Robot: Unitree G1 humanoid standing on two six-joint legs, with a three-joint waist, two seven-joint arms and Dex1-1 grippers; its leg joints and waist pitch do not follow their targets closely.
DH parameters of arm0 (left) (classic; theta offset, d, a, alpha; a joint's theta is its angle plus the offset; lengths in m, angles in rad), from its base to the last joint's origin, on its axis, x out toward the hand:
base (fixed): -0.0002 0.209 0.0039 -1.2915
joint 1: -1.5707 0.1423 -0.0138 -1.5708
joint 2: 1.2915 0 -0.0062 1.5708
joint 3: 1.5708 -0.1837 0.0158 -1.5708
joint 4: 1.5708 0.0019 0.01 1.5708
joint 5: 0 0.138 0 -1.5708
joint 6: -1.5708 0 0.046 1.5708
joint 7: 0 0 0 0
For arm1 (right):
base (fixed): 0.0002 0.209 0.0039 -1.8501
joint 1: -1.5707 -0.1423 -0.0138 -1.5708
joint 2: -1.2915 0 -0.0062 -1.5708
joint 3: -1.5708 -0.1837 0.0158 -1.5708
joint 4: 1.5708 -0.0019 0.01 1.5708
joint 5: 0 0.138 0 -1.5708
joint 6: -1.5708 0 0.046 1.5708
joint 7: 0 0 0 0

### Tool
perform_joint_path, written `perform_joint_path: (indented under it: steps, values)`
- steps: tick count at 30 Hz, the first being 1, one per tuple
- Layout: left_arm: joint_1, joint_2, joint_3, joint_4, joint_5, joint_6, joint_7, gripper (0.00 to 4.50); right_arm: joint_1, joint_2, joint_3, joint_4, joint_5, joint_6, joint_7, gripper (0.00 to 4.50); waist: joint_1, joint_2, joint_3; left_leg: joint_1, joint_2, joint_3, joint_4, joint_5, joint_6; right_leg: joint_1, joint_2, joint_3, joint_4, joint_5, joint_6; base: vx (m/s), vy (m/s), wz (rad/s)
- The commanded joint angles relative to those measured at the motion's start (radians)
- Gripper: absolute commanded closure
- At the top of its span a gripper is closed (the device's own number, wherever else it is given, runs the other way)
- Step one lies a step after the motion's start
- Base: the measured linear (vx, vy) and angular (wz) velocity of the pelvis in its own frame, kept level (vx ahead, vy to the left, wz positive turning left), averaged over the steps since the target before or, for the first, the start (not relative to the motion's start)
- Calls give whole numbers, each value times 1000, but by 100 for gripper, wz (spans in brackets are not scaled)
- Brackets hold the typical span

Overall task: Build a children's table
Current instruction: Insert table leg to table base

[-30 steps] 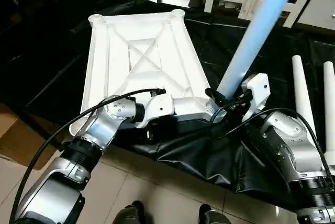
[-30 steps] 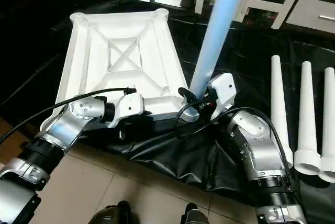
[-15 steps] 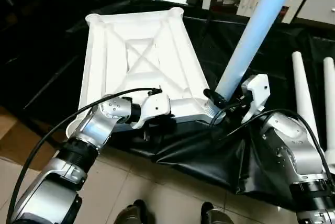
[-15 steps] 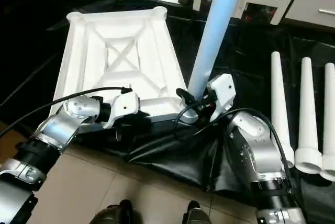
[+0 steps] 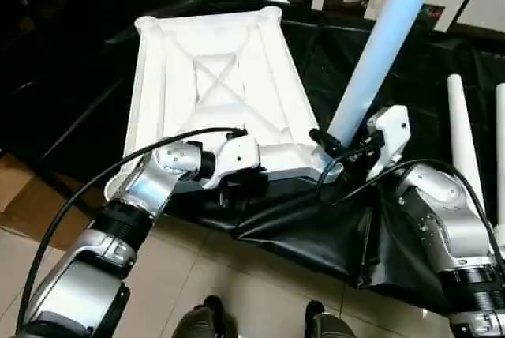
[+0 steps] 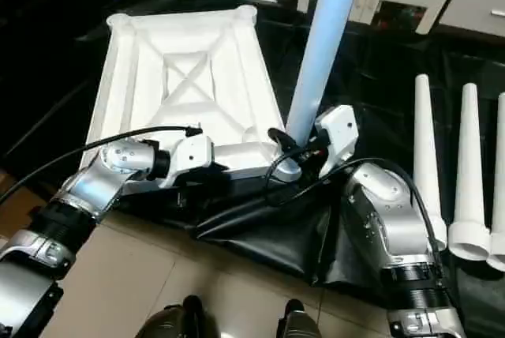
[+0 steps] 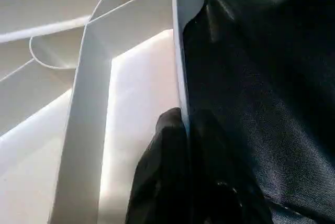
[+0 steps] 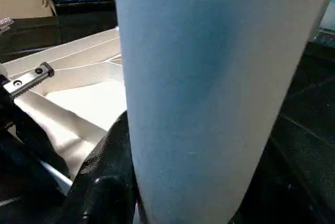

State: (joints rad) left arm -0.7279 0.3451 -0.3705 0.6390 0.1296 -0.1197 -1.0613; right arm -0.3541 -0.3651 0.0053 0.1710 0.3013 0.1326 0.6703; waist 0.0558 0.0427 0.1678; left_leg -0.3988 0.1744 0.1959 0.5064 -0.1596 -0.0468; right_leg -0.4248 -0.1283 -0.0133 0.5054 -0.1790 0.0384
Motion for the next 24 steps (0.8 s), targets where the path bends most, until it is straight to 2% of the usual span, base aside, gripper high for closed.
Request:
perform_joint_path:
  steps: [1, 2, 9, 18, 19, 22, 24]
  values:
    - [18, 6, -37, 43, 41, -8, 1, 448, 55, -6, 19, 67, -24, 76, -11, 259, -9, -6, -29, 50, 39, -30, -81, -615, -35, -8, -13, -2, -77, -628, -72, 0, 0, 0]
    - [20, 7, -37, 45, 43, -11, 3, 448, 59, -4, 17, 65, -22, 76, -14, 259, -10, -9, -28, 49, 39, -29, -81, -611, -34, -8, -14, -1, -76, -631, -72, 0, 0, 0]
    - [21, 8, -31, 50, 48, -23, 20, 448, 70, 3, 16, 55, -28, 75, -25, 259, -9, -6, -23, 52, 39, -31, -82, -618, -34, -11, -16, -2, -82, -677, -59, 0, 0, 0]
    - [26, 9, -26, 44, 45, -27, 23, 448, 77, 11, 10, 34, -5, 94, -26, 259, -7, -6, -27, 50, 39, -32, -82, -606, -34, -10, -18, -1, -83, -683, -56, 0, 0, 0]
    - [26, 9, -26, 44, 44, -28, 23, 449, 77, 12, 8, 32, 0, 98, -22, 226, -6, -6, -27, 50, 39, -32, -82, -603, -33, -10, -18, -1, -83, -681, -57, 0, 0, 0]
    - [26, 10, -26, 45, 43, -28, 21, 449, 78, 13, 1, 20, 15, 113, -14, 226, -6, -6, -28, 49, 39, -31, -82, -592, -32, -8, -18, 0, -81, -669, -62, 0, 0, 0]
    - [25, 11, -26, 46, 43, -28, 20, 450, 78, 11, 1, 16, 2, 106, -26, 187, -5, -5, -30, 48, 40, -31, -83, -590, -35, -7, -18, 0, -79, -659, -64, 0, 0, 0]
